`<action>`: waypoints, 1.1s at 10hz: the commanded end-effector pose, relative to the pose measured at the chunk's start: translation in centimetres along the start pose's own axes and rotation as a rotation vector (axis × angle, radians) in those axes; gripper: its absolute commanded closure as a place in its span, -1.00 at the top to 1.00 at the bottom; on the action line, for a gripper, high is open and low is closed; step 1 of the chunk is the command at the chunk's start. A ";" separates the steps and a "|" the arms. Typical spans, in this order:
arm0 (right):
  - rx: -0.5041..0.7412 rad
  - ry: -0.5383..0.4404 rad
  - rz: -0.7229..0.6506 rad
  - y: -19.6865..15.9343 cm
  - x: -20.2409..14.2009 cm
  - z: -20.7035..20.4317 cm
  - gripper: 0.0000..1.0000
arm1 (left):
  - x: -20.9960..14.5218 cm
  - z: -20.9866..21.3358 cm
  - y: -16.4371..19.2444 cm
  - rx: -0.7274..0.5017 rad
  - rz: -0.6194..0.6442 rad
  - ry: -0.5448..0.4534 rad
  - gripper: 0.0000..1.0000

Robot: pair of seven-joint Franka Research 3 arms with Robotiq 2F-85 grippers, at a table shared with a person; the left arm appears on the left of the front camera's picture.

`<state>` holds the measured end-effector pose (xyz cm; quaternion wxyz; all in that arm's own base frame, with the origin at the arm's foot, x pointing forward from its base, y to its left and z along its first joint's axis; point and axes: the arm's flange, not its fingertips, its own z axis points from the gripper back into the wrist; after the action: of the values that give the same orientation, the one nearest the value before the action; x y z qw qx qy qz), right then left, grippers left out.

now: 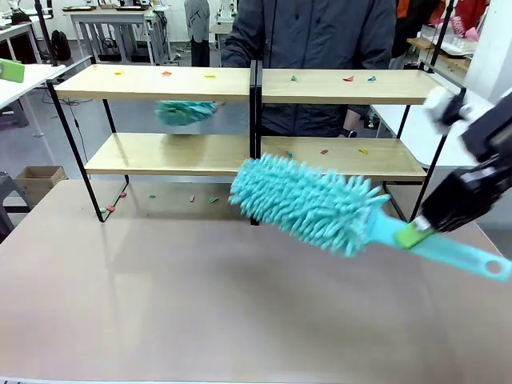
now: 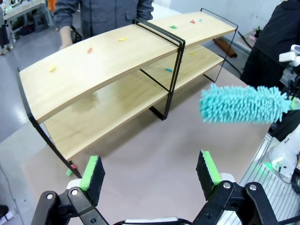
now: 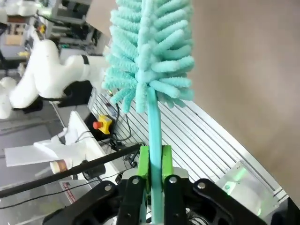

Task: Clean the shelves.
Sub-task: Clean a randomly selected level of the Shelf with the Duster.

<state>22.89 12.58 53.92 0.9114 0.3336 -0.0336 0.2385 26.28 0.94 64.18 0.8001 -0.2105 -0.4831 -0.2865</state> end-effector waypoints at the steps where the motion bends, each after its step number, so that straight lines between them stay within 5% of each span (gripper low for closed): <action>1: -0.050 0.146 -0.080 -0.5 0.5 -3.0 -0.75 | 0.0 0.0 0.1 -0.010 -0.008 -0.006 1.00; 2: 0.000 0.000 0.000 0.0 0.0 0.0 -0.75 | 0.0 0.0 0.1 -0.010 -0.008 -0.006 1.00; 4: -0.132 0.087 -0.041 0.7 2.8 -4.3 -0.75 | 0.0 0.0 0.1 -0.010 -0.008 -0.006 1.00; 6: -0.132 0.116 0.005 1.3 8.0 -11.7 -0.75 | 0.0 0.0 0.1 -0.010 -0.008 -0.006 1.00; 8: -0.216 -0.150 -0.047 1.7 10.2 -15.8 -0.75 | 0.0 0.0 0.1 -0.010 -0.008 -0.006 1.00; 11: -0.207 -0.072 -0.038 1.5 9.0 -15.7 -0.75 | 0.0 0.0 0.1 -0.010 -0.008 -0.006 1.00</action>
<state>29.15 28.27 43.61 0.9462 0.2398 -0.0949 0.1956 26.28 0.95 64.17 0.8001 -0.2108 -0.4830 -0.2865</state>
